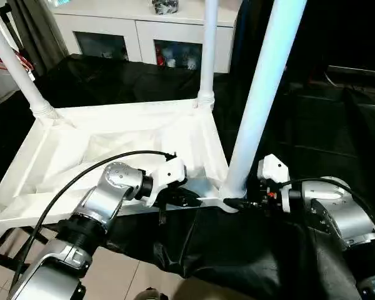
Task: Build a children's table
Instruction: Rotate leg to tighten
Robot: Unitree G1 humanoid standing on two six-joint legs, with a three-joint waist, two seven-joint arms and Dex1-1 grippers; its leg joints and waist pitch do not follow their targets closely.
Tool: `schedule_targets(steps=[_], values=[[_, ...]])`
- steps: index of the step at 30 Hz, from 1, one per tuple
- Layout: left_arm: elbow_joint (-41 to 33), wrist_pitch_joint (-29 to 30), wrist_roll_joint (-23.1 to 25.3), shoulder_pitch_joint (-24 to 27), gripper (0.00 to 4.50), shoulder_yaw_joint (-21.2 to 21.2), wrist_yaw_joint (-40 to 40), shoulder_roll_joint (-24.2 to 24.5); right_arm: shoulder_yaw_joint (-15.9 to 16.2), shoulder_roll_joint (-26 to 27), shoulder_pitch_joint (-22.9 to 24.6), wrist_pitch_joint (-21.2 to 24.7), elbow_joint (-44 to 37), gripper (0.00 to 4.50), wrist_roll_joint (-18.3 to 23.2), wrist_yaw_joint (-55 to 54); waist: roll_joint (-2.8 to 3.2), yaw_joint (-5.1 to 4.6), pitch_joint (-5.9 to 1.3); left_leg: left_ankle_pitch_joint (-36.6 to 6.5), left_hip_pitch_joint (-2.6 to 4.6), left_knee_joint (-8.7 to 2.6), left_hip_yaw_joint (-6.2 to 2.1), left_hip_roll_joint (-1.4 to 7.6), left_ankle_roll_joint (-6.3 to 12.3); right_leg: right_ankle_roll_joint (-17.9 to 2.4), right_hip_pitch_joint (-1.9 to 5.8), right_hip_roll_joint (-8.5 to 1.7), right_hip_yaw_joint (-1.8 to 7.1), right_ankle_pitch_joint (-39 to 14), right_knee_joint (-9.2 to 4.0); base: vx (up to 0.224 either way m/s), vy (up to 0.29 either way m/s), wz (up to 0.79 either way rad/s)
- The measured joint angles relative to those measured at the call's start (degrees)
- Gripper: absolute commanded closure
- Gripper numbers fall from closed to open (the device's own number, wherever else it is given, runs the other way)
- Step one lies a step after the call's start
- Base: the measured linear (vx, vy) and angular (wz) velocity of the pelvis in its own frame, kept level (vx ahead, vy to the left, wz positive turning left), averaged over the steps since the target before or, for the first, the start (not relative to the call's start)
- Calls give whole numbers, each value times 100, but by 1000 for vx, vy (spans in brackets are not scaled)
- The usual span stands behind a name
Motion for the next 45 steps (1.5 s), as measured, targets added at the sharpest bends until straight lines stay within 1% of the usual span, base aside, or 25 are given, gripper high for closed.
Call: schedule_targets(steps=[8,12,13,15,18,20,22,25,28,30,31,32,34,35,36,37,38,40,42,44,45], values=[[-51,27,1,30,450,-24,7,-40,-9,-7,88,91,-126,173,11,-4,-3,30,1,1,0,1,0,0,1,0,0,0,0,0,1,0,0,0],[-24,90,56,20,450,-23,271,-158,-76,92,116,127,-110,173,-2,-240,-7,43,1,2,1,2,0,0,3,0,2,0,1,0,2,0,0,0],[45,103,109,-14,450,-6,440,-234,-149,190,116,128,-24,173,-31,-431,-13,37,-1,3,2,3,0,0,4,0,2,0,1,0,4,0,0,0],[338,189,293,-217,450,40,1000,-491,-417,608,76,121,311,173,-119,-1184,-30,-1,-3,3,6,6,0,-1,3,-2,2,0,1,1,11,0,0,0],[618,317,450,-397,450,103,1640,-818,-617,998,-126,126,695,173,-254,-2087,-32,-89,-6,3,12,8,0,-3,3,-2,6,-1,4,2,9,0,0,0],[772,407,490,-495,450,136,1982,-990,-726,1221,-247,139,899,174,-290,-2572,-28,-119,-8,3,17,5,0,-3,3,-2,10,-1,5,3,9,0,0,0],[1001,511,581,-647,450,212,2427,-1205,-857,1588,-463,157,1177,174,-410,-3333,-27,-165,-10,2,20,0,0,-3,2,-2,10,0,3,2,12,0,0,0],[1160,621,673,-758,450,249,2896,-1441,-985,1934,-687,129,1481,174,-522,-4152,-21,-185,-14,3,21,-1,0,-3,2,-2,10,0,3,2,7,0,0,0],[1262,627,711,-818,450,287,3090,-1515,-1061,2137,-827,-21,1728,174,-614,-4527,-19,-188,-15,2,20,-1,0,-3,2,-2,11,0,4,2,2,0,0,0],[1278,613,733,-829,450,301,3098,-1521,-1107,2207,-831,-154,1802,174,-629,-4614,-19,-187,-15,2,19,-1,0,-3,3,-2,10,0,4,2,-2,0,0,0],[1278,608,736,-830,450,301,3098,-1522,-1137,2223,-831,-170,1815,118,-625,-4610,-19,-188,-15,2,19,-1,0,-4,3,-2,11,0,4,2,-2,0,0,0],[1278,598,739,-829,450,299,3097,-1522,-1171,2244,-831,-180,1820,104,-616,-4610,-18,-188,-14,2,19,-1,0,-4,3,-2,10,0,4,2,-2,0,0,0],[1278,568,743,-828,450,291,3061,-1522,-1274,2301,-831,-200,1820,102,-428,-4549,-15,-178,-13,2,18,-2,0,-4,3,-2,10,0,4,2,-2,0,0,0],[1278,559,745,-828,450,291,3053,-1522,-1282,2301,-832,-202,1820,82,-396,-4516,-14,-174,-13,2,18,-3,0,-4,3,-2,9,0,3,2,-2,0,0,0],[1277,542,746,-826,450,292,3020,-1510,-1288,2285,-831,-204,1819,82,-389,-4467,-13,-173,-12,2,17,-4,0,-4,3,-2,9,0,3,2,-2,0,0,0],[1275,515,745,-824,450,291,2964,-1490,-1279,2247,-831,-204,1814,61,-389,-4363,-13,-174,-12,2,16,-4,0,-4,3,-2,8,0,3,2,-3,0,0,0],[1255,487,740,-813,450,282,2881,-1468,-1249,2187,-830,-204,1800,61,-392,-4244,-11,-172,-12,2,15,-5,0,-4,3,-2,8,0,3,2,-5,0,0,0],[1150,397,699,-760,450,231,2629,-1386,-1107,1989,-824,-204,1731,43,-429,-3938,-4,-165,-10,2,13,-7,0,-4,3,-2,6,0,2,2,-6,0,0,0],[1009,346,659,-665,450,177,2350,-1311,-962,1770,-791,-200,1590,14,-448,-3539,4,-147,-10,3,13,-9,0,-3,4,-1,6,0,1,1,-5,0,0,0],[946,323,634,-630,450,171,2205,-1252,-874,1661,-782,-200,1472,14,-449,-3251,8,-137,-9,3,15,-10,0,-3,4,-1,5,0,0,2,0,0,0,0],[901,292,608,-605,450,169,2109,-1194,-798,1542,-743,-209,1363,4,-466,-3058,9,-138,-8,3,16,-10,0,-3,3,-1,5,0,0,2,2,0,0,0]])
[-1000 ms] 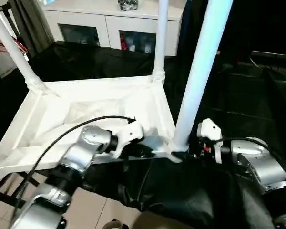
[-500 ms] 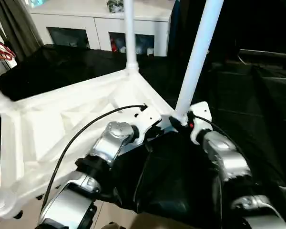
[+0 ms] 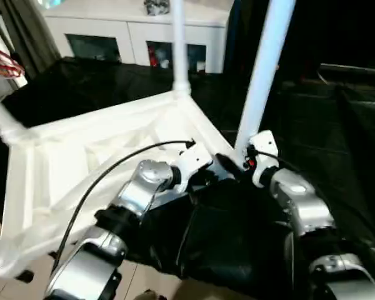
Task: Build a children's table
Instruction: Rotate leg to tighten
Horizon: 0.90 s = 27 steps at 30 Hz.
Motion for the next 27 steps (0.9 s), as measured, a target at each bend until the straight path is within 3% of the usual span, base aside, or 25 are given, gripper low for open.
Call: schedule_targets(steps=[9,12,27], values=[[-409,-168,-232,296,450,-83,-1010,532,441,-940,451,126,-887,4,272,1848,-1,72,2,0,-2,2,0,1,0,0,1,0,0,0,1,0,0,0],[-551,-193,-286,388,450,-108,-1232,652,458,-1125,474,172,-1045,49,316,2178,-1,102,2,0,-3,1,0,1,0,0,-1,0,1,0,-1,0,0,0],[-832,-210,-430,570,450,-116,-1605,947,620,-1437,634,349,-1279,166,398,2617,-5,111,4,0,-13,5,0,1,0,1,-8,0,0,-1,-4,0,0,0]])
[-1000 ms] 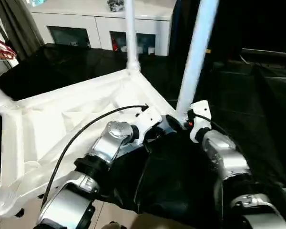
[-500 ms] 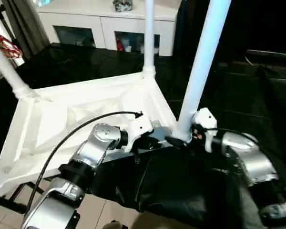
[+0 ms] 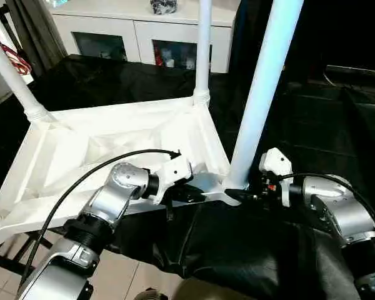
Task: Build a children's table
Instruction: Rotate leg to tighten
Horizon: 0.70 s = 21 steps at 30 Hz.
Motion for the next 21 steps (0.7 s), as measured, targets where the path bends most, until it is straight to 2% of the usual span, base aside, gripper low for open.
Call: schedule_targets(steps=[11,15,18,21], values=[[-22,1,1,31,450,-2,92,-29,34,29,22,30,-62,178,-24,-121,-1,-5,0,0,1,1,0,0,0,0,0,0,0,0,1,0,0,0],[241,29,139,-103,450,26,695,-248,-128,442,-53,34,232,178,-210,-953,-4,-31,-2,0,10,4,0,0,-1,-1,5,0,2,1,7,0,0,0],[674,204,344,-401,450,132,1457,-639,-401,1100,-315,10,799,178,-365,-2158,-8,-95,-2,0,14,4,0,-2,-2,-5,8,0,2,4,6,0,0,0],[962,372,417,-610,450,181,2019,-957,-514,1419,-506,8,1088,180,-472,-3047,-8,-134,-3,0,16,4,0,-3,-2,-5,14,0,5,5,4,0,0,0]])
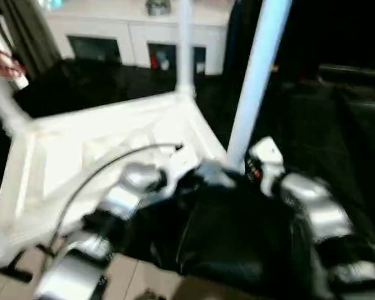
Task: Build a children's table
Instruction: Rotate leg to tighten
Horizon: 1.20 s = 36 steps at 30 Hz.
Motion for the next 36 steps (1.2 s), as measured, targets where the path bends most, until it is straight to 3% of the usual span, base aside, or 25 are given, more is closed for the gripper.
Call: schedule_targets(steps=[5,9,12,15,20,29,36], values=[[422,124,68,-291,450,119,674,-344,-210,561,-360,-52,501,180,-203,-1270,6,-15,-4,0,-1,-3,0,0,0,3,-4,0,-1,-1,0,0,0,0],[521,121,83,-355,450,152,782,-414,-333,742,-436,-272,723,180,-212,-1579,9,-10,-5,-1,-7,-3,0,0,2,5,-3,0,-1,-3,-13,0,0,0],[520,73,83,-351,450,129,707,-384,-350,745,-436,-282,724,108,-195,-1556,9,-15,-5,-1,-7,-4,0,-1,3,5,-6,0,-1,-2,-12,0,0,0],[386,-32,76,-261,450,82,384,-317,-345,710,-434,-285,738,100,-192,-1439,17,-3,-5,-1,-6,-12,0,0,2,5,-7,0,-2,-3,-12,0,0,0],[231,-123,30,-173,450,6,42,-186,-285,528,-433,-322,762,49,-212,-1268,22,9,-4,-1,-4,-12,0,0,2,5,-6,0,-2,-2,-7,0,0,0],[-53,-268,-57,53,450,-11,-689,120,241,-424,114,-230,-424,49,-72,738,21,54,-3,0,-6,-14,0,1,2,6,-6,0,-3,-3,-7,0,0,0],[-438,-501,-267,336,450,-122,-1636,654,500,-1171,591,-86,-1296,49,360,2256,17,123,0,0,-5,-13,0,2,2,8,-5,0,-3,-4,-7,0,0,0]])
